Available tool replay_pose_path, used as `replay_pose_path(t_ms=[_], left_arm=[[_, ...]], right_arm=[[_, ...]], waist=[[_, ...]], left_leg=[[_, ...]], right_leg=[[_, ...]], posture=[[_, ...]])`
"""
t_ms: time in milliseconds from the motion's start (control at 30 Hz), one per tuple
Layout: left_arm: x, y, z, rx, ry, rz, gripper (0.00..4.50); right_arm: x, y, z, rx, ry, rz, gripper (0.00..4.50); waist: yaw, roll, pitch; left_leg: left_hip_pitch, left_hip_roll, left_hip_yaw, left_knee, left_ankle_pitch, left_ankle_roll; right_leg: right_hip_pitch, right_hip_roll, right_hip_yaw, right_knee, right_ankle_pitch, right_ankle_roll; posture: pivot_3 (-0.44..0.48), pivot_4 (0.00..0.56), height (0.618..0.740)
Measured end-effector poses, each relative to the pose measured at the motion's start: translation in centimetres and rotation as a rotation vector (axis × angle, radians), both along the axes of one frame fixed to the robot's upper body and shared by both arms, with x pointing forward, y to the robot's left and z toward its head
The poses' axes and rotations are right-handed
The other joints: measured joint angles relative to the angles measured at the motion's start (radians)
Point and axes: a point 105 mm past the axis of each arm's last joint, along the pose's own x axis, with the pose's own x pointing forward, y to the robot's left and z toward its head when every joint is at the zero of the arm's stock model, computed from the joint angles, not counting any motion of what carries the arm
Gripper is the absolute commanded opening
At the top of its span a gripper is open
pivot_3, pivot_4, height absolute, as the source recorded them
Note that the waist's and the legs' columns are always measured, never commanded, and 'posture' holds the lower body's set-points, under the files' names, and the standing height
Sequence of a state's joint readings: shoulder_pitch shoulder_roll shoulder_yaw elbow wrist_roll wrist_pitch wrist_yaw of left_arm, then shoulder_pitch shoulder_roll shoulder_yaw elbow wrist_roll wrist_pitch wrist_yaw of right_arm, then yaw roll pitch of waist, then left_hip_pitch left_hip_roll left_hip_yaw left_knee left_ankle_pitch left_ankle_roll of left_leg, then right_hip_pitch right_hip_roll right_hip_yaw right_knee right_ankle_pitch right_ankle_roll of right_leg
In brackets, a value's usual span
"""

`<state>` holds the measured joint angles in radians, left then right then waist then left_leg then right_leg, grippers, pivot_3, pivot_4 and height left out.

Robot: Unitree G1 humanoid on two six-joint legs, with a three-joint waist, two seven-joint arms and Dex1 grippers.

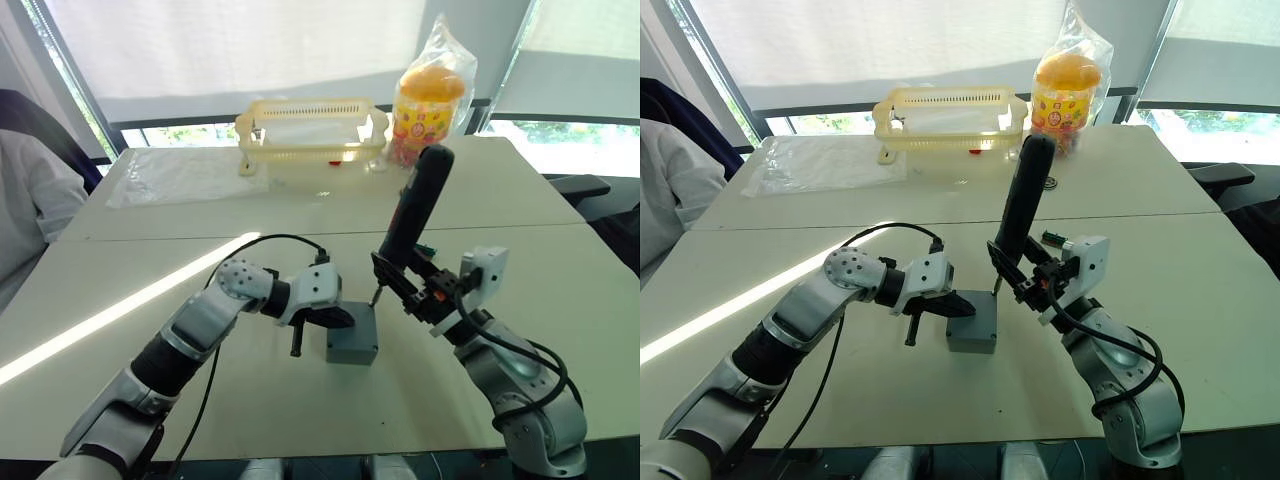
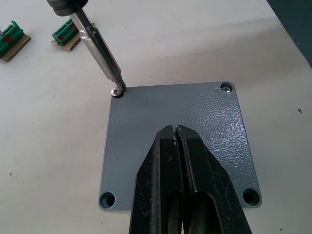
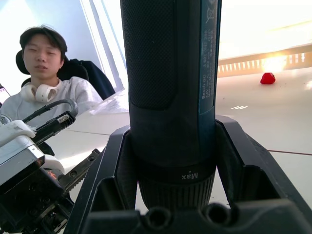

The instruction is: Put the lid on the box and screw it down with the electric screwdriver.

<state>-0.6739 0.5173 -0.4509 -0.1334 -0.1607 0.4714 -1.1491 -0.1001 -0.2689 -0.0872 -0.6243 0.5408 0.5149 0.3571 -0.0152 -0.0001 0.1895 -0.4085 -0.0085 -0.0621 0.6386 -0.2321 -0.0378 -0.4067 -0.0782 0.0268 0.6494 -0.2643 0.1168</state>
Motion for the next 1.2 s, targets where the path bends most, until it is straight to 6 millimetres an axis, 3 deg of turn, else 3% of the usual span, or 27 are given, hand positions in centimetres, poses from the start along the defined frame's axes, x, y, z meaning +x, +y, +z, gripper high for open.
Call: replay_pose_path(t_ms=[1200], left_arm=[[-0.02,0.0,-0.04,0.0,-0.003,0.003,0.0]], right_arm=[[0.18,0.14,0.02,-0.011,-0.019,0.004,1.79]], waist=[[0.0,0.0,0.0]], left_leg=[[0.0,0.0,0.0,0.0,0.0,0.0]], right_leg=[[0.0,0.0,0.0,0.0,0.0,0.0]], posture=[[0.0,0.15,0.74]])
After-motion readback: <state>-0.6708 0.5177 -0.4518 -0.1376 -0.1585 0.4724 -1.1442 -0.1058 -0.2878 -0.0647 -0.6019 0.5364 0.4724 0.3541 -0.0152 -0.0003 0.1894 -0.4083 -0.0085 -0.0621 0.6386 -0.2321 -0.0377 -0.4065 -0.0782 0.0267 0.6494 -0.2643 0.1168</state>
